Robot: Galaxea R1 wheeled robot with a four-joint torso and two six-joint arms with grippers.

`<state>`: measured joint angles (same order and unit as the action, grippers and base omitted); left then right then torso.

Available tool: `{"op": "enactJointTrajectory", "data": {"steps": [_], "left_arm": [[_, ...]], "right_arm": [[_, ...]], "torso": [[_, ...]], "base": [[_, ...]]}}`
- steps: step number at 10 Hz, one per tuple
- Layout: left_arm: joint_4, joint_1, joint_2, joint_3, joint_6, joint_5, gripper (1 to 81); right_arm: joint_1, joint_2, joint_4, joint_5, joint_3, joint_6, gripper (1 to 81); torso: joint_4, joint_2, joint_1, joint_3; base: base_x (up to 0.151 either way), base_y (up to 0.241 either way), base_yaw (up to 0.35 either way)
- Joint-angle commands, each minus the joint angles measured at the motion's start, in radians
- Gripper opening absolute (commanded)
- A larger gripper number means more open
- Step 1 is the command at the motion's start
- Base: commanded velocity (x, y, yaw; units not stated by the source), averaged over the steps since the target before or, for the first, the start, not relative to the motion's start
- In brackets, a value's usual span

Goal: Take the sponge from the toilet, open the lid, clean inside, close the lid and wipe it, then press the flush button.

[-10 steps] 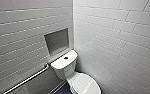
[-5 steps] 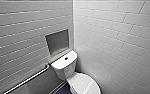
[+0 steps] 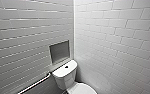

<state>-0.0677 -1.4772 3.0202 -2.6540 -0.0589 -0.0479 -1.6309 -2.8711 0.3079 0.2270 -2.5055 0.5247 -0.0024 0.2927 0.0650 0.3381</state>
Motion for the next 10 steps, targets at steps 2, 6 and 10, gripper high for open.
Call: {"op": "enactJointTrajectory", "data": {"steps": [2, 6, 10], "left_arm": [[-0.001, 0.036, 0.003, -0.007, -0.007, -0.066, 81.1], [-0.001, 0.036, 0.003, -0.009, -0.007, -0.066, 81.1], [-0.001, 0.036, -0.003, -0.011, -0.005, -0.066, 81.1]], "right_arm": [[0.022, -0.027, 0.0, -0.225, -0.025, 0.012, 1.0], [0.062, -0.067, -0.03, -0.368, -0.095, -0.185, 1.0], [0.096, -0.072, -0.488, -0.367, -0.091, -0.699, 1.0]], "torso": [[0.0, 0.0, 0.0, -0.009], [0.0, 0.0, -0.001, -0.008], [0.0, 0.0, -0.001, -0.008]], "base": [[0.0, 0.0, 0.0], [0.0, 0.0, 0.0], [0.0, 0.0, 0.0]]}}
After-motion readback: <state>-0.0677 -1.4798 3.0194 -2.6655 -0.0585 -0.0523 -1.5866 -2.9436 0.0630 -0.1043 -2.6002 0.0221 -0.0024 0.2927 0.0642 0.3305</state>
